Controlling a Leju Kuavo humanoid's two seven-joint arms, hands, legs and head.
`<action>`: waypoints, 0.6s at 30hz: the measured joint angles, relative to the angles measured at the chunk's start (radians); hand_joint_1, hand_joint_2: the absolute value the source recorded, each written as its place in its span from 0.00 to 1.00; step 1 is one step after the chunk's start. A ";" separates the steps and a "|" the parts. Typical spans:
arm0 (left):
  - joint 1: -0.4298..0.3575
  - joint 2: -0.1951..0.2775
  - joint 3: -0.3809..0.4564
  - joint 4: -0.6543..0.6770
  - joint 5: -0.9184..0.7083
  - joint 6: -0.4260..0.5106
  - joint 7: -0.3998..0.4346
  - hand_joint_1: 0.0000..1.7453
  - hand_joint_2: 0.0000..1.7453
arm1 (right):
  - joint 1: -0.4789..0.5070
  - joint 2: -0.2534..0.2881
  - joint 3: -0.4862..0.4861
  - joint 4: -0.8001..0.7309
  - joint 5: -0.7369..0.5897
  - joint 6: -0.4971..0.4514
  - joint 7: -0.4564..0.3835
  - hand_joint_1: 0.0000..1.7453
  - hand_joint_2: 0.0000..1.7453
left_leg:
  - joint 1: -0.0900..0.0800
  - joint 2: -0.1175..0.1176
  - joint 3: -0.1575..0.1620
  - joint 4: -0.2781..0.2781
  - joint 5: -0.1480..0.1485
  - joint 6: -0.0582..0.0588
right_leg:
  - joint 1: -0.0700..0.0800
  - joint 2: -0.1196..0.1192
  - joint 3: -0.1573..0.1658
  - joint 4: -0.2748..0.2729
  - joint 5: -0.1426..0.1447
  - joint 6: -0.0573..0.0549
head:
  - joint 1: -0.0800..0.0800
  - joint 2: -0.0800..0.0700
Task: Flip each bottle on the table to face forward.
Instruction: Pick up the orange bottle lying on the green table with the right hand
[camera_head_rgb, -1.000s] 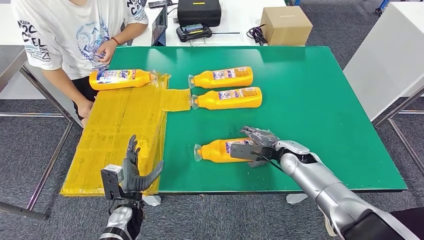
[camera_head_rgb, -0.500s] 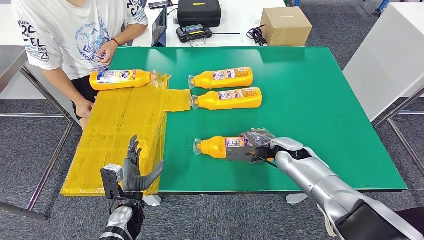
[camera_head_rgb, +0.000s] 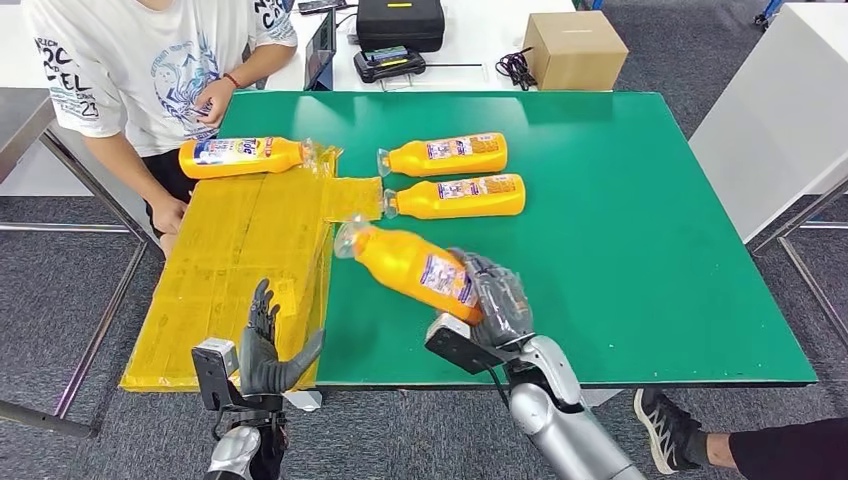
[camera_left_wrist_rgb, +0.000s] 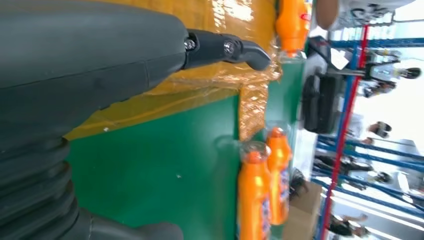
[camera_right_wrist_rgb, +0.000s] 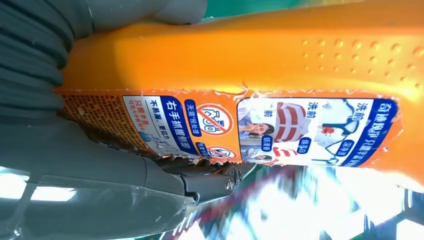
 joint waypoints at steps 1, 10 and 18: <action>0.005 -0.001 -0.001 -0.011 0.003 -0.002 0.004 0.00 1.00 | 0.023 0.015 -0.035 -0.037 0.010 -0.029 -0.013 1.00 1.00 | 0.000 0.000 0.000 0.000 0.000 0.000 | 0.000 0.000 0.000 0.000 0.000 0.000 | 0.000 0.000; 0.025 -0.003 -0.036 -0.073 0.064 -0.053 0.053 0.00 1.00 | 0.172 0.113 -0.224 -0.238 -0.082 -0.108 -0.146 1.00 1.00 | -0.003 0.001 0.000 0.000 0.000 0.000 | -0.002 0.000 0.000 0.000 0.000 0.000 | 0.000 0.000; 0.027 -0.003 -0.053 -0.092 0.078 -0.066 0.062 0.00 1.00 | 0.204 0.135 -0.268 -0.285 -0.088 -0.106 -0.152 1.00 1.00 | -0.003 0.001 0.000 0.000 0.000 0.000 | -0.002 0.000 0.000 0.000 0.000 0.000 | 0.000 0.000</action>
